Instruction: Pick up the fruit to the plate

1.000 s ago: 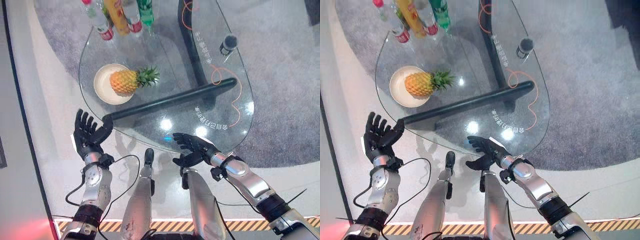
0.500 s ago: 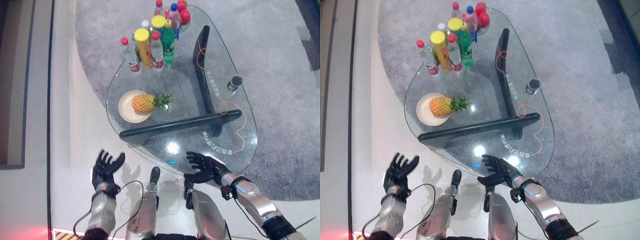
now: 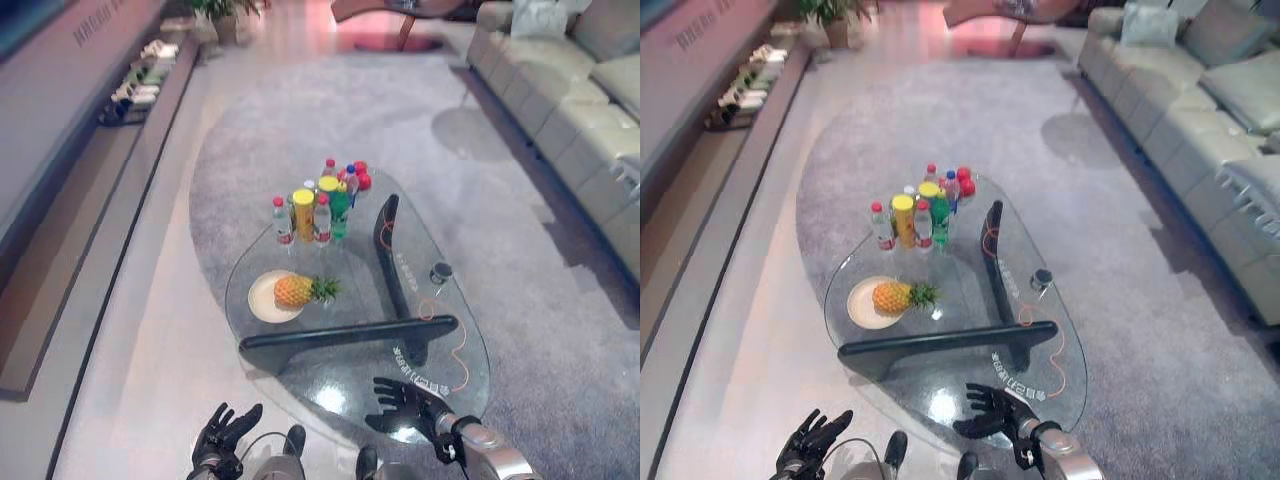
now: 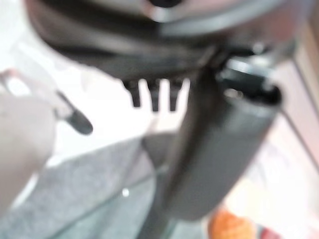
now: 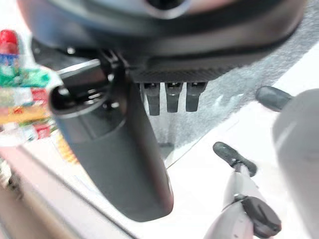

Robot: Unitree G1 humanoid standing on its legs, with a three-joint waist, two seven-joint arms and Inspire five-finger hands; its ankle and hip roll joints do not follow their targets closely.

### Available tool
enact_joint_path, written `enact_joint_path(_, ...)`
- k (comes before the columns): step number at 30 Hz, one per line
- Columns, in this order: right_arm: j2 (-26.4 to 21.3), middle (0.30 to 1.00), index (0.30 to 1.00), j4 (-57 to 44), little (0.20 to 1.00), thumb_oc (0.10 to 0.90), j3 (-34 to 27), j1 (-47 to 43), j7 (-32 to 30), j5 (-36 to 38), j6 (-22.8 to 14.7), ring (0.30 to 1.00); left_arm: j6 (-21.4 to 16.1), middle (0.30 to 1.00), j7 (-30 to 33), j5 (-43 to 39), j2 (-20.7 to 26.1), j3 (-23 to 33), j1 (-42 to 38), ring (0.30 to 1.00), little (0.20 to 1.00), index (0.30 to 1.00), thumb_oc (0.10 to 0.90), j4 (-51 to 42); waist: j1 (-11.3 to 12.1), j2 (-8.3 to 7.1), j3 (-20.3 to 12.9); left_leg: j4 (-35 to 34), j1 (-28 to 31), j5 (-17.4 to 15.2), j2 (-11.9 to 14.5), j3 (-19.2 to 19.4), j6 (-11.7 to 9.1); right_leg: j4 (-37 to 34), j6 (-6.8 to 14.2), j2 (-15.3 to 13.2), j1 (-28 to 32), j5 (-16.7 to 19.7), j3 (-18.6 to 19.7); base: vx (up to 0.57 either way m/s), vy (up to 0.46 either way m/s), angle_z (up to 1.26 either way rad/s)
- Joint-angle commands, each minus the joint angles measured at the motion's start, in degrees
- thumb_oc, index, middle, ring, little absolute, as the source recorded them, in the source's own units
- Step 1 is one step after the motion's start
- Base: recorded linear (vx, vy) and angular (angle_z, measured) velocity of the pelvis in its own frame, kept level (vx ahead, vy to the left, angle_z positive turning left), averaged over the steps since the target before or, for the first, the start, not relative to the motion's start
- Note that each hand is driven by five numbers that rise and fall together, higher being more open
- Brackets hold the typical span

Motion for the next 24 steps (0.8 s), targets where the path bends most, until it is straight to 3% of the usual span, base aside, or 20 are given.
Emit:
enact_joint_path(1, 0.87, 0.9, 0.9, 4.77, 0.9, 0.8, 0.01, -1.95, -2.97, -0.61, -2.82, 0.9, -0.25, 0.9, -3.19, 4.2, 2.29, 0.43, -3.58, 0.9, 0.9, 0.9, 0.8, 3.46, -0.57, -2.1, -0.24, 0.47, 4.49, -5.38, -5.58, 5.33, 0.94, -8.57, 2.39, -0.08, 3.31, 7.96, 4.34, 0.0, 0.0, 0.0)
enact_joint_path(8, 3.14, 0.9, 0.9, 20.91, 0.9, 0.8, -2.11, -3.2, -6.8, -2.47, -4.9, 0.9, 1.57, 0.9, -5.97, 5.8, 1.81, 1.38, -5.84, 0.9, 0.9, 0.9, 0.8, 12.21, -1.18, -1.27, -2.64, -0.4, 5.96, -5.96, -5.18, 6.87, 1.16, -9.89, 2.46, -0.19, 4.36, 8.28, 5.21, 0.02, 0.009, -0.02)
enact_joint_path(24, 5.5, 0.9, 0.9, 32.97, 0.9, 0.8, -6.17, -4.0, -9.27, -2.36, -5.31, 0.9, 3.7, 0.9, -6.63, 7.07, 0.71, 1.9, -7.85, 0.9, 0.9, 0.9, 0.8, 16.67, -2.03, -0.59, -4.21, -0.72, 7.36, -7.2, -4.83, 8.2, 1.68, -10.23, 2.16, 0.01, 4.98, 7.9, 6.31, 0.01, 0.003, -0.08)
